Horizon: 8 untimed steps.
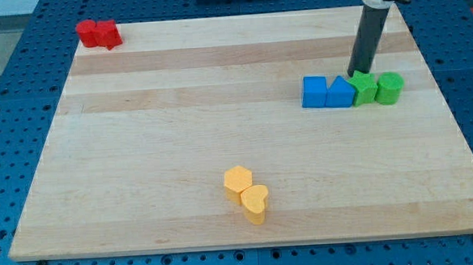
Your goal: Slide the blue cube to the left of the blue triangle
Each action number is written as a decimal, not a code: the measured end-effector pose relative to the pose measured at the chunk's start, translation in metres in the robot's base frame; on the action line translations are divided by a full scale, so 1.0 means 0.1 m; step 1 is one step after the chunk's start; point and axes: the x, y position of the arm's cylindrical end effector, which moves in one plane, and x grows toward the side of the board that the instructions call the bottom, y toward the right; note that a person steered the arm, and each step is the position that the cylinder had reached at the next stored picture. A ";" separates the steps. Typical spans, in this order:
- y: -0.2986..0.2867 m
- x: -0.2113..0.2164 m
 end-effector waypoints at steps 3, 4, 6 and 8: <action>-1.42 -0.20; -1.42 -0.12; -1.00 -0.07; -0.92 0.00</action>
